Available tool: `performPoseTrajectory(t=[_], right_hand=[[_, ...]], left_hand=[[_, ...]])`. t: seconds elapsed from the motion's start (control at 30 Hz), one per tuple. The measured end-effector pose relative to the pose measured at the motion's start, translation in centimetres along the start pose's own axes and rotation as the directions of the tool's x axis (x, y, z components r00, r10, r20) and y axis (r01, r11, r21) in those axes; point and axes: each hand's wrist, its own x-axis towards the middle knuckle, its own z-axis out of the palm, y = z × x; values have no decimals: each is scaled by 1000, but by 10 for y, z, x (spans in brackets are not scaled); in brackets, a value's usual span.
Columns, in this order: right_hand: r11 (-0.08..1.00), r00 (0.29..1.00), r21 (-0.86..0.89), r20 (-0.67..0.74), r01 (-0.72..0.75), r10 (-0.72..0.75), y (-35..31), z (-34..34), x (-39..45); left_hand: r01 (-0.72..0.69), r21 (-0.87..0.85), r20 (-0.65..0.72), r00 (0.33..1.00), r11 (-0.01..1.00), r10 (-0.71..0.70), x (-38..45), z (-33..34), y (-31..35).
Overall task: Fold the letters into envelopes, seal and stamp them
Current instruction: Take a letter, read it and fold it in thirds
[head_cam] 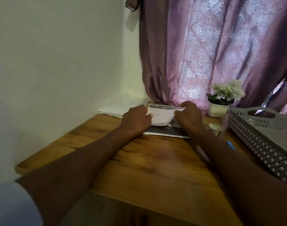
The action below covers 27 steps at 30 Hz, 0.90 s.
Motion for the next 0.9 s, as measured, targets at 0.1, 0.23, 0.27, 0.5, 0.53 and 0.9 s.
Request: performPoseTrajectory(t=[0.1,0.23,0.27,0.5,0.53,0.9], right_hand=[[951,986,-265,92,157,-137,3,3,-6],[879,982,-438,110,188,-155,3,7,-4],[870,984,-461,116,175,-136,3,8,-3],[823,982,-566,175,47,64,12,11,4],[814,980,-578,187,51,72,13,10,4],[746,979,-655,203,123,17,5,1,-10]], left_hand=[[-32,89,47,998,995,28,1,2,-1],[-39,109,61,998,993,32,2,3,-1],[-47,132,68,997,990,38,2,4,-1],[-93,238,112,991,967,67,0,6,0],[-100,244,116,990,965,74,0,6,-1],[-27,78,24,999,997,25,4,3,-3]])
